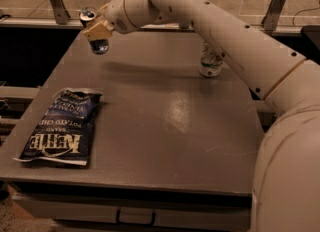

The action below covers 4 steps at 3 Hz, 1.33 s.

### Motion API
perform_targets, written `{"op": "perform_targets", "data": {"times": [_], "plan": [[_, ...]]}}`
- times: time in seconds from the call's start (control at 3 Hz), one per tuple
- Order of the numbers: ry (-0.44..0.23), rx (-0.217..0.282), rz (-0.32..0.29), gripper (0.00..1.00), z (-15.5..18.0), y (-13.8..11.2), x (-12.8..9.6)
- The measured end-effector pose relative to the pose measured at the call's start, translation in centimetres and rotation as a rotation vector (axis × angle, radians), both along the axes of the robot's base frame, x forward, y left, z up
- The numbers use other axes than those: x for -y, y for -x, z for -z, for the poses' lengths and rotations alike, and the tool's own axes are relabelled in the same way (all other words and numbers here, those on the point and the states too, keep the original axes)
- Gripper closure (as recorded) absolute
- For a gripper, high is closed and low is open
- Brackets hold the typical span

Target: Move redbull can near 7up can

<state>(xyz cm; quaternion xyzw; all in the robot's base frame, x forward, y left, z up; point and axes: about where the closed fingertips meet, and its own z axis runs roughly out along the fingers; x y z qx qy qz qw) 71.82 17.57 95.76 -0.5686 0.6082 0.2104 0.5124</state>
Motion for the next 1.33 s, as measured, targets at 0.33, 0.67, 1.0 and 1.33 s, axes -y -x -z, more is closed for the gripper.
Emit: {"op": "perform_targets", "data": {"times": [0.33,0.67,1.0,1.33], "plan": [[0.003,-0.003,0.001,1.0,0.1,0.0,0.0],[0.02,0.007,0.054,1.0,-0.5,0.3,3.3],[0.056,0.058,0.126,1.0,-2.5,1.1,8.7],[0.105,0.097,0.227,1.0,-5.4,2.1,15.1]]}}
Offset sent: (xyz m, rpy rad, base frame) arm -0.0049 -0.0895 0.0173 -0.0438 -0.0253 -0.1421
